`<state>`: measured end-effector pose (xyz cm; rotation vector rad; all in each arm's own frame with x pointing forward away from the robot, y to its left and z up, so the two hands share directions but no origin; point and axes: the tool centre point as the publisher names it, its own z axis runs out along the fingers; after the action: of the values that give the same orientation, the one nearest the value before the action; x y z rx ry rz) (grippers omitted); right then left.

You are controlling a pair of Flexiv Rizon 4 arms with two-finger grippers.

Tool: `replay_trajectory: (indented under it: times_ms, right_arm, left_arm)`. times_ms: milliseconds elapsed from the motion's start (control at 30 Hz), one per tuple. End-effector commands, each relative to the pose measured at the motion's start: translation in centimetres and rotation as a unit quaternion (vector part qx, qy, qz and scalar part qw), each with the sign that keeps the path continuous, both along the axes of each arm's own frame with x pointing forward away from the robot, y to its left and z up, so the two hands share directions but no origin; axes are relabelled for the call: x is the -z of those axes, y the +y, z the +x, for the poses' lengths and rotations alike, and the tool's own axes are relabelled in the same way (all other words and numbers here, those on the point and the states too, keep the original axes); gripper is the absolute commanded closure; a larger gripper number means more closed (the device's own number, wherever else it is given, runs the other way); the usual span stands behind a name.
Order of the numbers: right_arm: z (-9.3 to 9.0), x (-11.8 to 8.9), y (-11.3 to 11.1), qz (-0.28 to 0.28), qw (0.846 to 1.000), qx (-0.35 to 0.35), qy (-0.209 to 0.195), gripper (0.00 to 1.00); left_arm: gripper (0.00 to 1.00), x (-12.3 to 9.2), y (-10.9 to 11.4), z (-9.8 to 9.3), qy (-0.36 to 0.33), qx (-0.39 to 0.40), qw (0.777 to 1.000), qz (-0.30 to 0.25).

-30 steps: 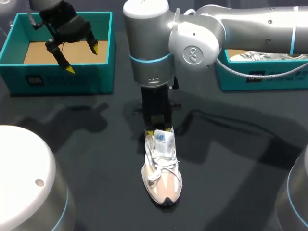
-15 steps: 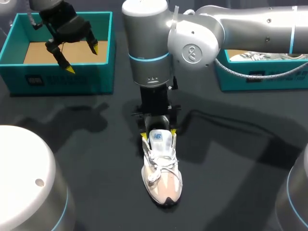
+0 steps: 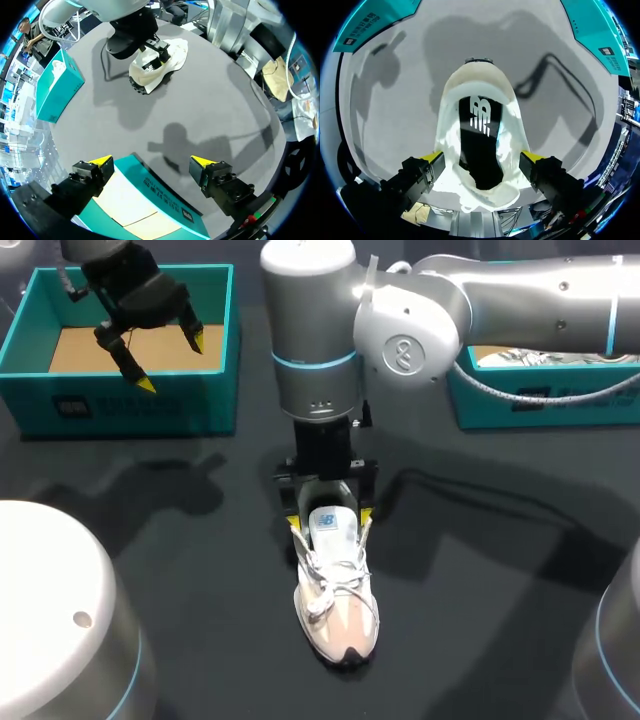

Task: Take the shoe out of the shoebox, open the shoe tongue, remove and reinsert the insole, then place the shoe into the shoebox

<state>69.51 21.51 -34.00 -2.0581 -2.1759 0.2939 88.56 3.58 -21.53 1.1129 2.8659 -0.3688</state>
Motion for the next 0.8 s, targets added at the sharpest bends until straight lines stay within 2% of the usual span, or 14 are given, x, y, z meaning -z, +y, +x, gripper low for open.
replay_trajectory:
  times_ms: [33, 67, 133, 167, 367, 467, 800]
  right_arm:
    - [-0.54, -0.41, -0.28, 0.001, 1.000, 0.004, -0.010, 0.04]
    - [-0.56, -0.44, -0.30, 0.000, 1.000, 0.005, -0.011, 0.07]
    - [-0.64, -0.51, -0.36, 0.000, 1.000, 0.008, -0.013, 0.31]
    - [-0.68, -0.54, -0.39, 0.000, 1.000, 0.008, -0.013, 0.35]
    - [-0.82, -0.81, -0.46, -0.001, 1.000, 0.008, -0.014, 0.18]
    - [-0.80, -0.81, -0.53, 0.000, 1.000, 0.008, -0.013, 0.00]
    - [-1.32, -1.22, -0.58, 0.002, 1.000, 0.011, -0.023, 0.00]
  left_arm:
    - [0.00, -0.04, 0.01, 0.03, 0.000, 0.000, 1.000, 0.001]
    - [0.00, -0.04, 0.01, 0.03, 0.000, 0.000, 1.000, 0.001]
    - [0.00, -0.04, 0.01, 0.03, 0.000, 0.000, 1.000, 0.001]
    - [0.00, -0.04, 0.01, 0.03, 0.000, 0.000, 1.000, 0.001]
    - [0.00, -0.04, 0.01, 0.03, 0.000, 0.000, 1.000, 0.001]
    - [0.00, -0.04, 0.01, 0.03, 0.000, 0.000, 1.000, 0.001]
    - [0.00, -0.04, 0.01, 0.03, 0.000, 0.000, 1.000, 0.001]
